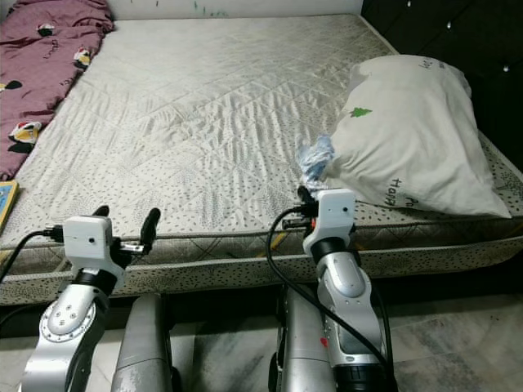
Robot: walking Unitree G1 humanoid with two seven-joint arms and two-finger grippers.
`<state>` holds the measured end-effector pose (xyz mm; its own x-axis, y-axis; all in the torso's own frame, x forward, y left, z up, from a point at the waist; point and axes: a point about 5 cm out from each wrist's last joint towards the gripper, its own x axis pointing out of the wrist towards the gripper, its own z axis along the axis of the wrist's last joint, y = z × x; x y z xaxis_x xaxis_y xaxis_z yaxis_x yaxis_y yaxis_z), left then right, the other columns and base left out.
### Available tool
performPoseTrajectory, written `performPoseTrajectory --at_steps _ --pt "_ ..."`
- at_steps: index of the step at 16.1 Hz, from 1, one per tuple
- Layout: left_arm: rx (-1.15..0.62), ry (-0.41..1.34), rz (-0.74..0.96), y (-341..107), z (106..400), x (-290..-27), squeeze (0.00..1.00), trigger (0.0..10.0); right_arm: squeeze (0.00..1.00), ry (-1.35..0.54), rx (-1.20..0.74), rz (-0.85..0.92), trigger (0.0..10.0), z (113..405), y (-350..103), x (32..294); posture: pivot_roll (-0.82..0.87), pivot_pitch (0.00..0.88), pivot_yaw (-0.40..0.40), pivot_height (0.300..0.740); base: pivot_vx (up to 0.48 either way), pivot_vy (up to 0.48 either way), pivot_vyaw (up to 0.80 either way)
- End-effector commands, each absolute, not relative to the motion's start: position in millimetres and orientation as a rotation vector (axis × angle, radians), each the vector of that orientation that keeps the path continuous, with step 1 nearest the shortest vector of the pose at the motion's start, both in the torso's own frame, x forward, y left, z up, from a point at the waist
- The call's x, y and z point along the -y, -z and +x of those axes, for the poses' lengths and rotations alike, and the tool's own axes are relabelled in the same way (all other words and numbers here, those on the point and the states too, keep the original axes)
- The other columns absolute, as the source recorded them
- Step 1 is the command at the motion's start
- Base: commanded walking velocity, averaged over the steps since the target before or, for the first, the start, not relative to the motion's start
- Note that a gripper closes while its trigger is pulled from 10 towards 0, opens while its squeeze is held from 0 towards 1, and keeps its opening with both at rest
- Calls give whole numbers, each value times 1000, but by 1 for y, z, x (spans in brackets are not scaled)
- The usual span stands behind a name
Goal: Clean up the room
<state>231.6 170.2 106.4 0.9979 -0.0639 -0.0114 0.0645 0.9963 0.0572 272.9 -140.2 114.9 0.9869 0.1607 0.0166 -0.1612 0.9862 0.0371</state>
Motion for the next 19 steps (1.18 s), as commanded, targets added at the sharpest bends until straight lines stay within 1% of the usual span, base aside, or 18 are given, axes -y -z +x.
performPoseTrajectory --at_steps 1,4,8,10,12,16,19 --pt "-9 65 67 -107 231 -172 0 10000 0 -165 17 46 10000 271 -119 142 -17 1 -15 553 0 0 0" --pt "-1 75 90 -108 230 -167 0 10000 0 -131 -4 66 10000 272 -119 146 -17 0 -14 576 0 0 0" --pt "-9 53 90 -107 233 -169 0 10000 0 -125 -9 63 10000 274 -119 153 -22 0 -17 608 0 0 0" --pt "-21 61 67 -106 235 -168 0 10000 0 -122 -12 63 10000 274 -119 152 -24 0 -14 626 0 0 0" --pt "-14 83 100 -105 235 -164 0 10000 0 -125 -15 62 10000 274 -117 149 -25 0 -12 644 0 0 0" --pt "-6 78 83 -106 237 -163 0 10000 0 -119 -9 53 10000 276 -118 150 -27 0 -16 681 0 0 0" --pt "-7 77 78 -106 237 -163 0 10000 0 -117 -12 48 10000 277 -118 152 -28 0 -17 722 0 0 0"
